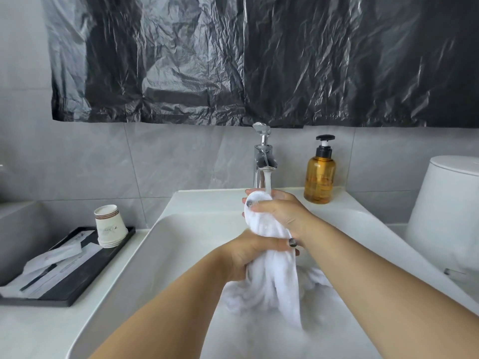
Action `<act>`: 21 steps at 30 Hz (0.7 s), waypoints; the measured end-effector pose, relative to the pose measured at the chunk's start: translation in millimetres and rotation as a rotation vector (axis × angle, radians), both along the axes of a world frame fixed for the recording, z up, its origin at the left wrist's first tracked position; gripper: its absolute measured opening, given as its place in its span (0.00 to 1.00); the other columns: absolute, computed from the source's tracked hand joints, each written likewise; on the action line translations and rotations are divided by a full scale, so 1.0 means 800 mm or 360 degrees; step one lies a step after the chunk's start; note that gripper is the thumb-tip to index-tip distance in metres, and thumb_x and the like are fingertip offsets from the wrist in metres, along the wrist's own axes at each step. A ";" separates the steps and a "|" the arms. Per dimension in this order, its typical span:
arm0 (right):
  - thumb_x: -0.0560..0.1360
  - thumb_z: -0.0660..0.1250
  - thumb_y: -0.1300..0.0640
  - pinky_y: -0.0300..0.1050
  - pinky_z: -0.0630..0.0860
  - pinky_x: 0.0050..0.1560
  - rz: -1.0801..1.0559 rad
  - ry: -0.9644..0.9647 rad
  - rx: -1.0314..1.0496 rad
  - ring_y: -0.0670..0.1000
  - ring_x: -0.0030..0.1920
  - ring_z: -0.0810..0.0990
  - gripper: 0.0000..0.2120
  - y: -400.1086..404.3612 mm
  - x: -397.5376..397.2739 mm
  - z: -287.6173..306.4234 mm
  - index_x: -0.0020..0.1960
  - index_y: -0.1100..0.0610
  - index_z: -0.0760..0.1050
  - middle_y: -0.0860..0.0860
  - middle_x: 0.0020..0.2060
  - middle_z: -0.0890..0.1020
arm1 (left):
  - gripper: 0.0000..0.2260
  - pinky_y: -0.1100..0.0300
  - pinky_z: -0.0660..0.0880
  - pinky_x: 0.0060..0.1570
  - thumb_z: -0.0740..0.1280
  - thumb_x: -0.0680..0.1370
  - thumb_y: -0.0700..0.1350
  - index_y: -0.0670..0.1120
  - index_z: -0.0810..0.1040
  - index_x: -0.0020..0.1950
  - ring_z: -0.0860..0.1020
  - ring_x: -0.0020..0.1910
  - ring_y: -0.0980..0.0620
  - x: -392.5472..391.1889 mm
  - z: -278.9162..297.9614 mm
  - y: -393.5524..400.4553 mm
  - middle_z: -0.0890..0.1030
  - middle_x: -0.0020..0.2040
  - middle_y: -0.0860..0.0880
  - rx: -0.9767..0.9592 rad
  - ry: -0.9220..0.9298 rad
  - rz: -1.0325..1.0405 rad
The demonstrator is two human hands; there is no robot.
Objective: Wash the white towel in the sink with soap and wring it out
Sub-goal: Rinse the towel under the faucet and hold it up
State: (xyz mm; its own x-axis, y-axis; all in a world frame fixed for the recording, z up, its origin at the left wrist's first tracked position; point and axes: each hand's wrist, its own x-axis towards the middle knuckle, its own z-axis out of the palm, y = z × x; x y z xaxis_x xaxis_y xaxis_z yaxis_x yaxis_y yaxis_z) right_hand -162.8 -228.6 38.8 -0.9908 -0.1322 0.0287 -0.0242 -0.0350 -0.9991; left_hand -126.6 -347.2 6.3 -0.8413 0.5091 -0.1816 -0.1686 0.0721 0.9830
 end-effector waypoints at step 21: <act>0.65 0.73 0.55 0.40 0.70 0.33 -0.0455 -0.0037 0.0039 0.53 0.31 0.77 0.09 -0.004 -0.009 -0.002 0.30 0.55 0.75 0.48 0.24 0.74 | 0.12 0.61 0.73 0.33 0.72 0.63 0.43 0.45 0.78 0.45 0.78 0.34 0.50 -0.006 -0.005 0.040 0.79 0.38 0.48 -0.0557 0.0164 0.0483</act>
